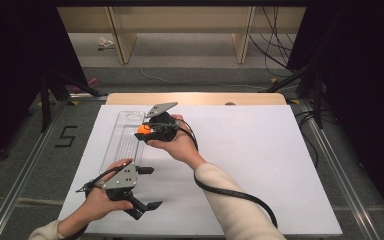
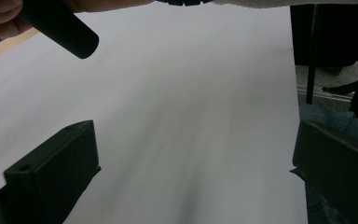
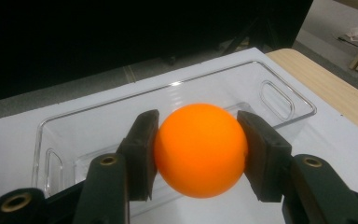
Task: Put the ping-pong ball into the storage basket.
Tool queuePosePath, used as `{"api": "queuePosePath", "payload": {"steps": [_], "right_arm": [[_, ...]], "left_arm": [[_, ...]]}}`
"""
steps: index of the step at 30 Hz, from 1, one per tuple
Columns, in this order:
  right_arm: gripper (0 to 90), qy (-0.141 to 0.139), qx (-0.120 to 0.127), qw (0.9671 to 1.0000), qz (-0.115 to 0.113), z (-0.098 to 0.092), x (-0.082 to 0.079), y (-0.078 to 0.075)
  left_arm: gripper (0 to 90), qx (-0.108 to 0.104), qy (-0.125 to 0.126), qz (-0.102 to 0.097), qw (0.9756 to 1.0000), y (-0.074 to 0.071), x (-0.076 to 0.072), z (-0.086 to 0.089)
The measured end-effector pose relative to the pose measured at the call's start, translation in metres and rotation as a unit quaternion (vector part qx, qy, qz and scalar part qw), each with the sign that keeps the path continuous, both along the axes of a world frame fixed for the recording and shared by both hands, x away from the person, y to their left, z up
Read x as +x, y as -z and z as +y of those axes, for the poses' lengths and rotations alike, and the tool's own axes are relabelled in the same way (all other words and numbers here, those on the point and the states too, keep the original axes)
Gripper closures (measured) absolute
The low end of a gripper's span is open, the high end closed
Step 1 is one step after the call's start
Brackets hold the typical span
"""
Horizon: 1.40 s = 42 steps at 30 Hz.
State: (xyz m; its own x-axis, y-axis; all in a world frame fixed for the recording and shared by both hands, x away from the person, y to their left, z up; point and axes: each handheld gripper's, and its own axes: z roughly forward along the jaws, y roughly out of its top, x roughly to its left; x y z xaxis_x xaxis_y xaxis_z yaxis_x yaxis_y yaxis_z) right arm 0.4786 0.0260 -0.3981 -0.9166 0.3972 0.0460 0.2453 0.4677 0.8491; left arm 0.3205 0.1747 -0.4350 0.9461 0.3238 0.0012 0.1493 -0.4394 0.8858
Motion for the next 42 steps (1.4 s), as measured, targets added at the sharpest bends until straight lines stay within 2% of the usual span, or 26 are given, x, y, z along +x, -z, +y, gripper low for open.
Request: {"api": "queuePosePath", "payload": {"steps": [42], "right_arm": [[51.6, -0.01, -0.009, 0.9999, 0.008, 0.02, 0.008, 0.006]], "left_arm": [[0.0, 0.0, 0.002, 0.0, 1.0, 0.0, 0.0, 0.0]]}}
